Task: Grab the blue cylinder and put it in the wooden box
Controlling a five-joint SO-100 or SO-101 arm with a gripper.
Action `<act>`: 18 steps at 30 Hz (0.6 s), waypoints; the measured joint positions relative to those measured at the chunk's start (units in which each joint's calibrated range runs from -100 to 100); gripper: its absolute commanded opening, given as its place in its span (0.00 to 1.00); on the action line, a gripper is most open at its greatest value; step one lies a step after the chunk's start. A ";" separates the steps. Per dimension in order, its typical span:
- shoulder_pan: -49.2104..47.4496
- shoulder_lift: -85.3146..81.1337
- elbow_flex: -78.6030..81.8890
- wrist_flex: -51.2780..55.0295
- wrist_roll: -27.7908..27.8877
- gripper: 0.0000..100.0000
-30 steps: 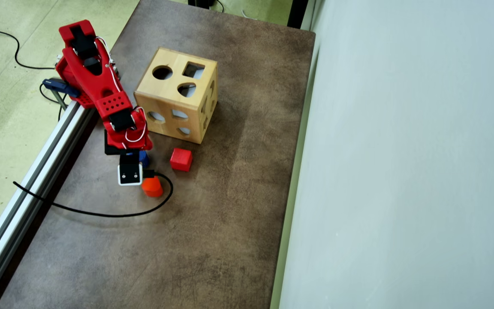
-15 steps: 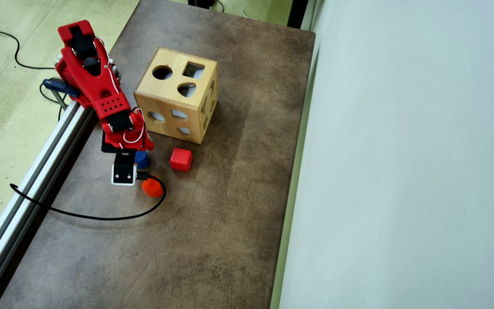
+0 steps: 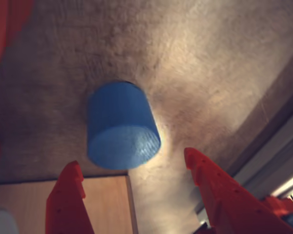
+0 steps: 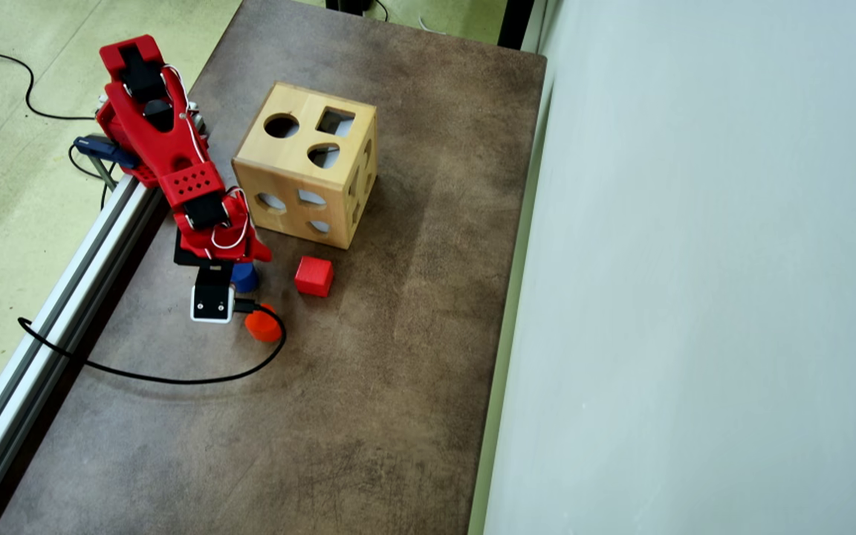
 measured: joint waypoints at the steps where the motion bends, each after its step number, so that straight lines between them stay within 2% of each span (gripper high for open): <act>1: -0.07 0.00 0.00 -0.16 0.00 0.33; 7: 0.00 0.17 0.18 -5.08 0.00 0.32; 14: -0.07 2.20 0.18 -5.65 0.00 0.18; 18: -0.14 4.49 0.00 -5.81 0.00 0.14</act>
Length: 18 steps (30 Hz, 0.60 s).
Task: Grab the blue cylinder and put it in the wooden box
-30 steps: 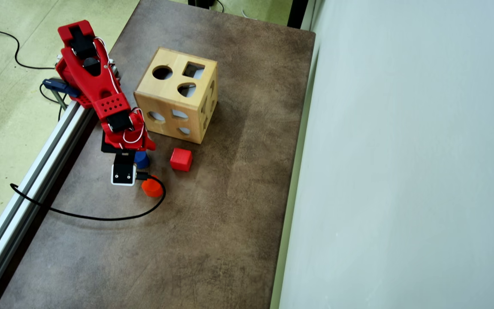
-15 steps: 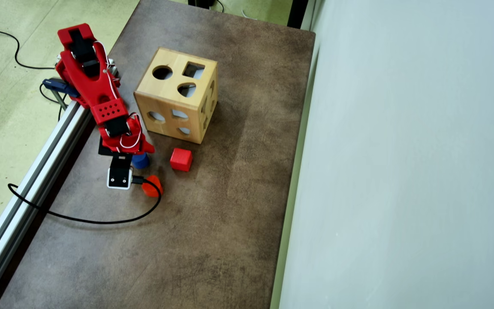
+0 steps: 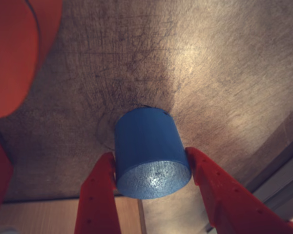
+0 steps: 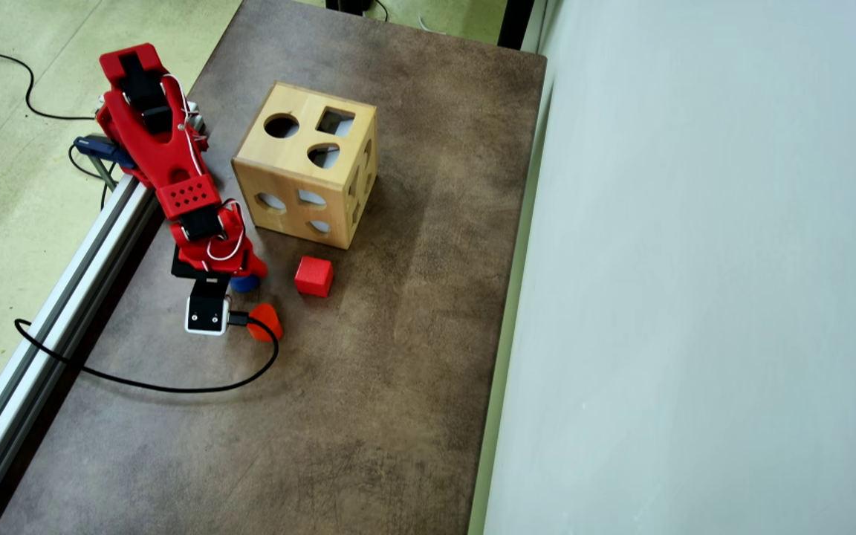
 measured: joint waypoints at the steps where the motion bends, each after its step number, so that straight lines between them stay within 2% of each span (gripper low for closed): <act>1: 0.00 0.17 0.00 0.00 0.00 0.14; 11: 0.00 0.34 -0.09 0.08 0.00 0.03; 18: -0.07 -7.63 0.09 0.48 -0.05 0.02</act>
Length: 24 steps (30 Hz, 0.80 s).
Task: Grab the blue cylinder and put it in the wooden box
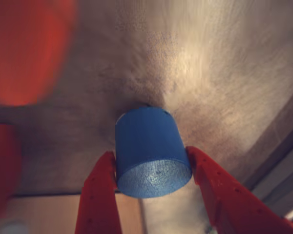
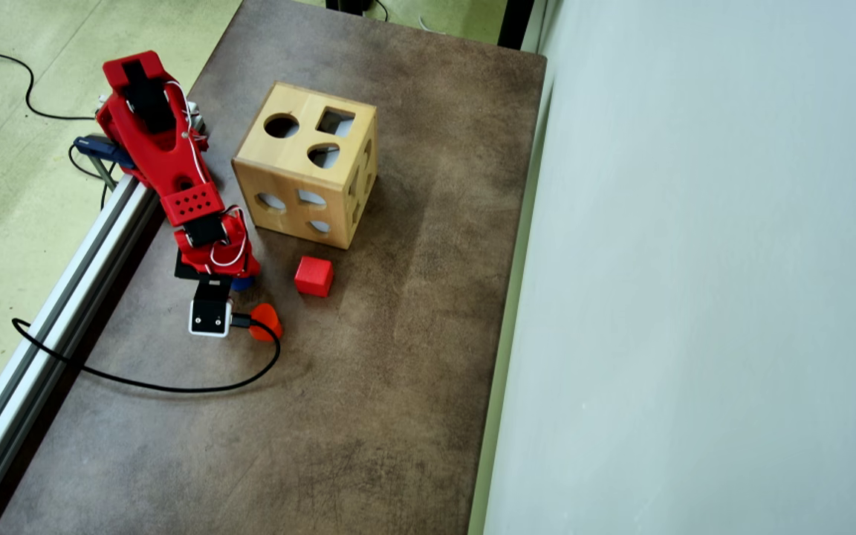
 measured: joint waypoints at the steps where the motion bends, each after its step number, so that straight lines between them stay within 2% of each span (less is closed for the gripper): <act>1: 0.00 -2.29 0.00 0.08 0.00 0.02; 15: 0.00 -30.51 0.09 12.11 -0.49 0.02; 24: -5.32 -44.66 0.09 12.51 -7.03 0.02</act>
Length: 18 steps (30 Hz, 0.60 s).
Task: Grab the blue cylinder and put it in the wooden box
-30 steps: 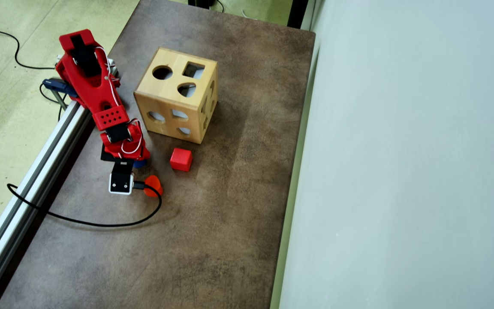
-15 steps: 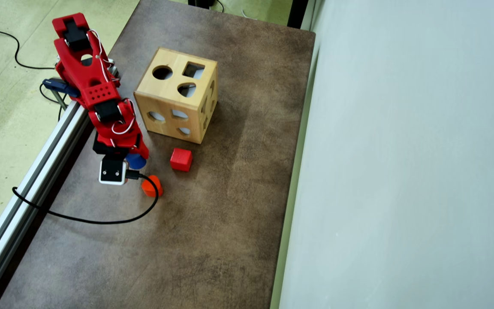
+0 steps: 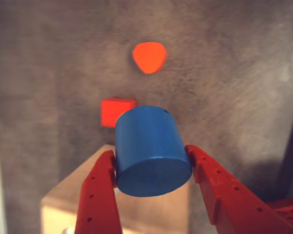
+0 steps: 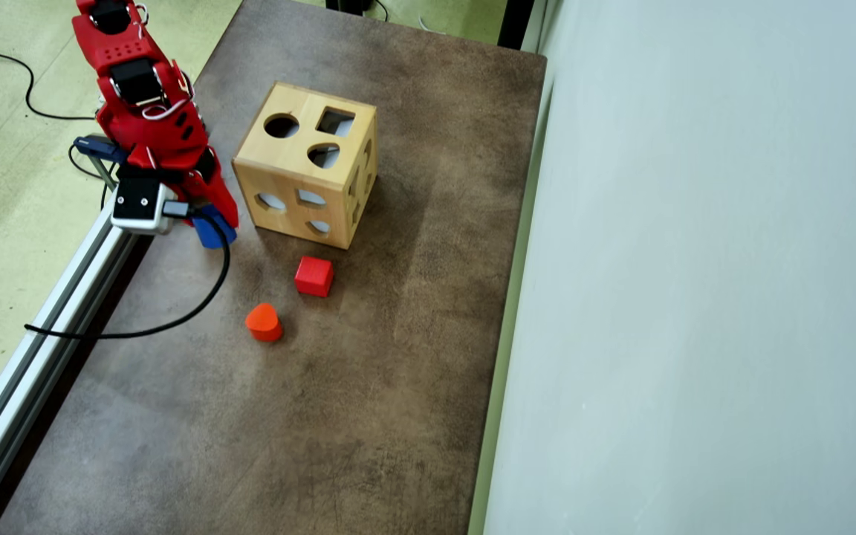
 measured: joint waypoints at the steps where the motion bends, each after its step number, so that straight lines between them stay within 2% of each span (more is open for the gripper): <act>1: -1.15 -0.93 0.00 0.00 -1.03 0.02; 8: -11.71 -5.68 0.00 3.07 -8.16 0.02; 18: -26.81 -6.19 0.00 14.53 -14.02 0.02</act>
